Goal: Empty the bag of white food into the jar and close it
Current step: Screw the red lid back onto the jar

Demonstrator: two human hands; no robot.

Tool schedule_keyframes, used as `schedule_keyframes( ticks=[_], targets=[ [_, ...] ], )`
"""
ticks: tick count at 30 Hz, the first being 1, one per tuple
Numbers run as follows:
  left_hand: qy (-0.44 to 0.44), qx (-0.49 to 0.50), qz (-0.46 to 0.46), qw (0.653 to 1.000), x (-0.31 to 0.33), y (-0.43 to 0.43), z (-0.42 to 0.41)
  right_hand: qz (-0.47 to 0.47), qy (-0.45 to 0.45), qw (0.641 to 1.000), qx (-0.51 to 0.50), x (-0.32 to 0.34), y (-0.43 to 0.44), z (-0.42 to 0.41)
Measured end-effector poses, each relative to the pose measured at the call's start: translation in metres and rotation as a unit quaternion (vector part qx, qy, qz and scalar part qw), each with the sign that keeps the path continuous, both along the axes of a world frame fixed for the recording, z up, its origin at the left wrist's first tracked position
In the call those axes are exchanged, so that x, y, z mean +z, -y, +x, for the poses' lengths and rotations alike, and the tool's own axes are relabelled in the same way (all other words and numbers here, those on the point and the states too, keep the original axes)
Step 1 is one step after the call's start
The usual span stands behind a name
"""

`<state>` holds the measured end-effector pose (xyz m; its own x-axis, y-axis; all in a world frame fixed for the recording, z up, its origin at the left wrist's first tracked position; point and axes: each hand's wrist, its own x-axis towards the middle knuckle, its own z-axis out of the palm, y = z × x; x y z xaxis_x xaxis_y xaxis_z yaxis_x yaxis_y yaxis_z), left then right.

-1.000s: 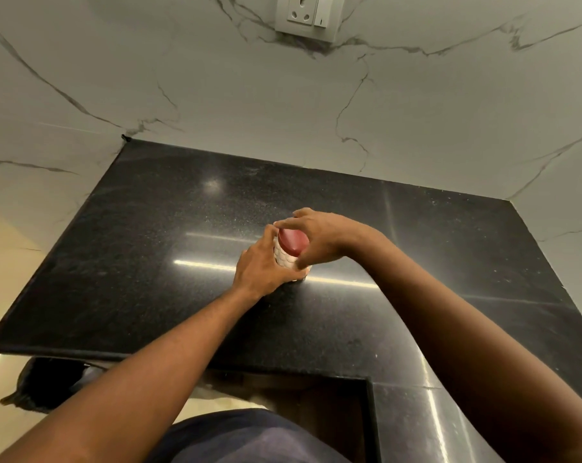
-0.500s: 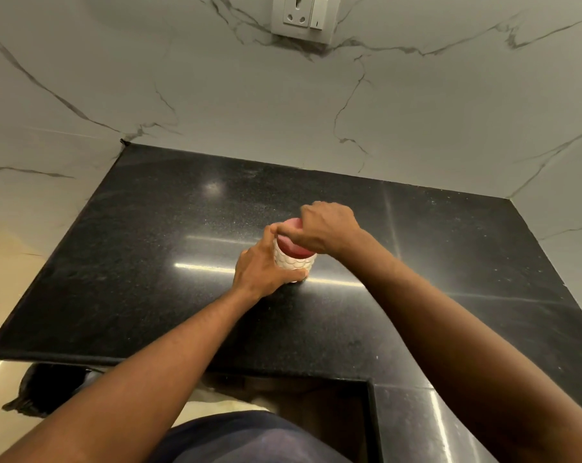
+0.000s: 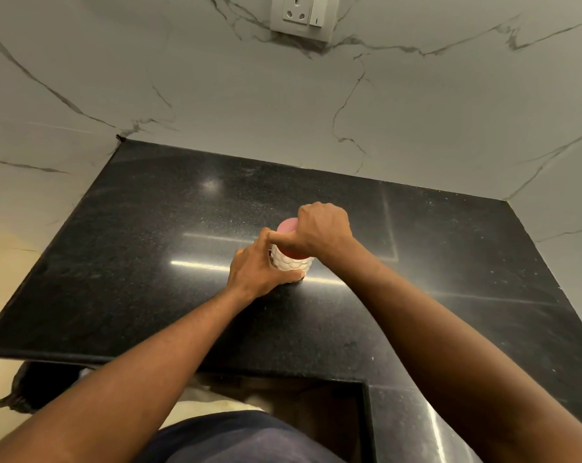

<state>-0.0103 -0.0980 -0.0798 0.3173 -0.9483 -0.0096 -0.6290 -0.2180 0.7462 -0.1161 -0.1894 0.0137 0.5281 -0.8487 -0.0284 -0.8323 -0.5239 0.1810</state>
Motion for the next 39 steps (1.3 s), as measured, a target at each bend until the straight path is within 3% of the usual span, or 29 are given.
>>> schedule_keyframes(
  ticks=[4, 9, 17, 19, 21, 23, 25, 32, 39],
  targets=[
    [0.001, 0.001, -0.002, 1.0, -0.003, 0.002, 0.002, 0.026, -0.003, 1.0, 0.009, 0.002, 0.004, -0.004],
    [0.015, -0.003, -0.016, 1.0, -0.007, 0.003, 0.004, 0.131, 0.039, 0.989, 0.064, -0.01, -0.003, -0.019],
    [-0.002, 0.0, -0.007, 1.0, -0.009, 0.004, 0.003, 0.097, 0.168, 0.981, 0.021, -0.028, -0.009, -0.03],
    [-0.026, -0.002, -0.011, 1.0, -0.012, 0.001, 0.002, 0.176, 0.242, 0.954, -0.032, -0.037, -0.016, -0.038],
    [-0.079, -0.002, -0.015, 0.997, -0.015, -0.003, -0.001, 0.238, 0.351, 0.903, -0.075, -0.052, -0.024, -0.047],
    [-0.132, 0.005, -0.023, 0.991, -0.02, -0.004, -0.001, 0.257, 0.444, 0.853, -0.097, -0.068, -0.032, -0.051],
    [-0.156, 0.004, -0.028, 0.987, -0.023, -0.003, 0.003, 0.254, 0.49, 0.827, -0.112, -0.08, -0.037, -0.05],
    [-0.187, -0.019, -0.034, 0.982, -0.006, 0.013, 0.05, 0.222, 0.526, 0.817, -0.083, -0.075, -0.021, -0.012],
    [-0.154, -0.022, -0.036, 0.987, 0.008, 0.056, 0.115, 0.252, 0.535, 0.804, -0.063, -0.067, 0.025, 0.044]
  ],
)
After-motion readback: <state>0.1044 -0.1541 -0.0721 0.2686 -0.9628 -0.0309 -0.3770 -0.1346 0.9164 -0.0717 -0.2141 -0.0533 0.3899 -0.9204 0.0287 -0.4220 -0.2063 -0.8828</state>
